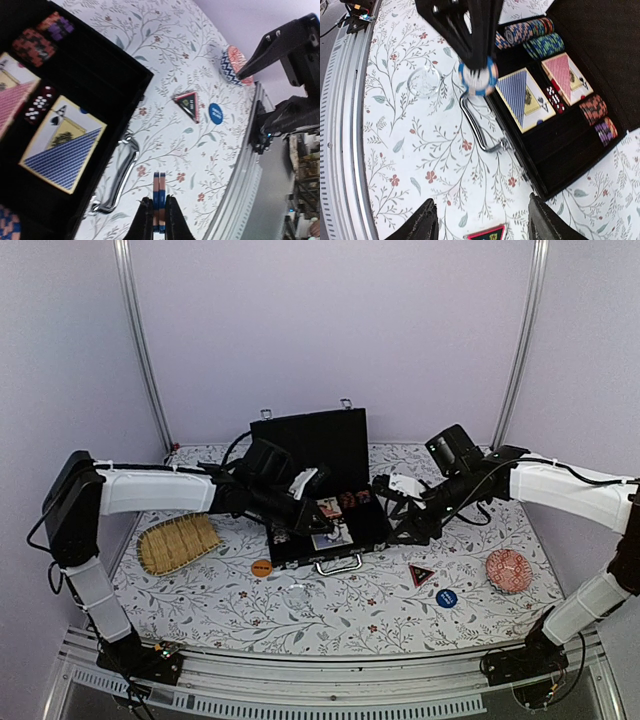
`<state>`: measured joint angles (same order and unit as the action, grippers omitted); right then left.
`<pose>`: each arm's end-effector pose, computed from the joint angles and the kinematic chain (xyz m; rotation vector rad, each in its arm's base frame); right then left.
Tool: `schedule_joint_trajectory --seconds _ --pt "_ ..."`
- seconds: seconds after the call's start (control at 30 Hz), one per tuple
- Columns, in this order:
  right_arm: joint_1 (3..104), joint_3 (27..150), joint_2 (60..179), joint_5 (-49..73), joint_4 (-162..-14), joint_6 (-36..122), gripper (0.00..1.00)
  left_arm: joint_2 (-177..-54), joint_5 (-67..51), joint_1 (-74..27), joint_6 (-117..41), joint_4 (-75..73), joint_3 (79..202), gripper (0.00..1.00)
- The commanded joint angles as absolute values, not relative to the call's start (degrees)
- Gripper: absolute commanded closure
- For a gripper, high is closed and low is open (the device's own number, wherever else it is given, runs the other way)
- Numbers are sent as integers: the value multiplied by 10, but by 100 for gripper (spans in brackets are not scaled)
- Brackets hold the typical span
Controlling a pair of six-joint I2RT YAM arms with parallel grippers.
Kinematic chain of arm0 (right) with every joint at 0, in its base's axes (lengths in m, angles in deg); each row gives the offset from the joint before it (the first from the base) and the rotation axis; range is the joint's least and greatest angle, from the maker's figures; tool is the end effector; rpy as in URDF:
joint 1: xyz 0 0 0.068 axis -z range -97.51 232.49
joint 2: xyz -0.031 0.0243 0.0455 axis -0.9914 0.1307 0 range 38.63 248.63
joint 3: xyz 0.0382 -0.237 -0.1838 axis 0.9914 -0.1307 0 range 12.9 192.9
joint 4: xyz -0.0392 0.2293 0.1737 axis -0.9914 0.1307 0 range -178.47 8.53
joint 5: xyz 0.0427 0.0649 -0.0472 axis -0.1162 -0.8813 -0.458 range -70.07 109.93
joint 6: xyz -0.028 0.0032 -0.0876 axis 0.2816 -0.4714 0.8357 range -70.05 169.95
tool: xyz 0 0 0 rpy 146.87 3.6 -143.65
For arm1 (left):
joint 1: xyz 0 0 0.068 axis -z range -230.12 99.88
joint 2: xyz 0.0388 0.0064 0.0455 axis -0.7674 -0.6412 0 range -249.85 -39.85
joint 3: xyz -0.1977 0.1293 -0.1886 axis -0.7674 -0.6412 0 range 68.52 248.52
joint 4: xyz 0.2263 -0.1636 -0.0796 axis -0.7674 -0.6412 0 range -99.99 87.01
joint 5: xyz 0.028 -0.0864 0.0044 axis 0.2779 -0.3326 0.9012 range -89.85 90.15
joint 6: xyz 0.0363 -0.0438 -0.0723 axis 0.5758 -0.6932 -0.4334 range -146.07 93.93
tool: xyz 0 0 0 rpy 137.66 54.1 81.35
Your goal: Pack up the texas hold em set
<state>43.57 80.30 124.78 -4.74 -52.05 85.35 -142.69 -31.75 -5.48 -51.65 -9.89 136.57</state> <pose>0.2628 0.2566 0.2531 -1.6414 1.8826 0.5684 0.2920 -0.3499 0.1966 0.7246 2.3955 -1.2206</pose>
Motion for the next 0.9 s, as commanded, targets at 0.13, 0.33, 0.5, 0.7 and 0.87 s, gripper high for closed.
schedule_joint_trajectory --seconds 0.13,0.33,0.5,0.7,0.87 --pt "514 674 1200 -110 -581 833 38 -1375 -73 -60 -239 -353 1399 100" --pt "524 659 1203 -112 -592 832 38 -1398 -21 -56 -173 -389 1414 100" --pt "525 654 1207 -111 -593 833 38 -1429 5 -56 -148 -415 1431 100" --pt "525 653 1209 -107 -595 834 38 -1462 14 -56 -134 -423 1449 98" --pt "525 652 1214 -107 -594 835 38 -1499 48 -56 -126 -437 1468 97"
